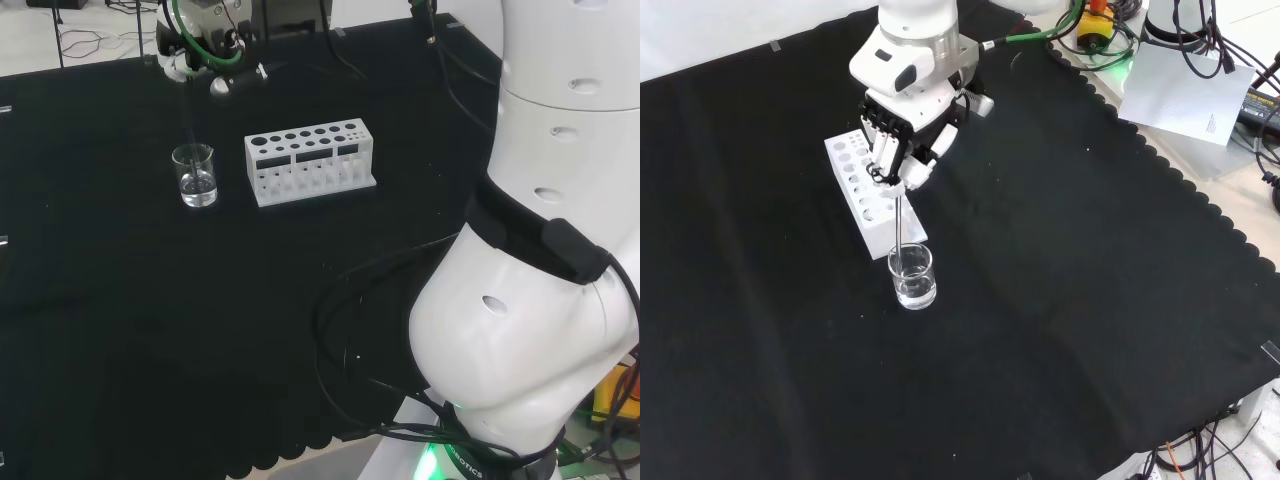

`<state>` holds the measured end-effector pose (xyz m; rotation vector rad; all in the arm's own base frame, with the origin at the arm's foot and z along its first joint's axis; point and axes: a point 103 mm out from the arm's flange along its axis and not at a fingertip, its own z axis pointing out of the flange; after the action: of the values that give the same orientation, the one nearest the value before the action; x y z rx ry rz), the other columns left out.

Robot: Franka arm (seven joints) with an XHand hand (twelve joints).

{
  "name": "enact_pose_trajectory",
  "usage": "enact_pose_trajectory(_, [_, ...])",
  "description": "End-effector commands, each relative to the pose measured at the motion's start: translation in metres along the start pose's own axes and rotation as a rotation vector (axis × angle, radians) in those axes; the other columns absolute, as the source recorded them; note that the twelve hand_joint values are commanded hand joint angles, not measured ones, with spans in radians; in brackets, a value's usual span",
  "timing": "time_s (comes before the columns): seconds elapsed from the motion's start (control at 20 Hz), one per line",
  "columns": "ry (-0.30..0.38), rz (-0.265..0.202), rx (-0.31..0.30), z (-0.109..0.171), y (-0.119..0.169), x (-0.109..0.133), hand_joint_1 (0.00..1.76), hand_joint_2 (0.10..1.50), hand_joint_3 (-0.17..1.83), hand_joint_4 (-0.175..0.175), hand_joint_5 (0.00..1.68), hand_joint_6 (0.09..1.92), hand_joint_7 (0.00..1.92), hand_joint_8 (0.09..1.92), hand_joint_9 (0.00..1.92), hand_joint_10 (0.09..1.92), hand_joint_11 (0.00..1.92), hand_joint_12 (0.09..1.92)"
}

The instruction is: Put the glass rod back on the white test tube rack.

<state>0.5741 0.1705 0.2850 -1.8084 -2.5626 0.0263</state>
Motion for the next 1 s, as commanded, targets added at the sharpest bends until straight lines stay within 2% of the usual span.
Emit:
enact_pose_trajectory(0.05, [-0.013,-0.008,-0.004,-0.019,-0.009,0.002,1.31,1.11,-0.17,-0.175,1.13,0.55,1.23,0.91,1.63,0.95,1.69,0.81])
enact_pose_trajectory(0.65, [-0.006,0.013,-0.076,-0.077,-0.035,0.000,1.31,1.11,-0.17,-0.175,1.13,0.55,1.23,0.91,1.63,0.95,1.69,0.81])
enact_pose_trajectory(1.0, [-0.005,0.057,-0.091,-0.088,-0.044,-0.025,1.31,1.11,-0.17,-0.175,1.13,0.55,1.23,0.91,1.63,0.95,1.69,0.81])
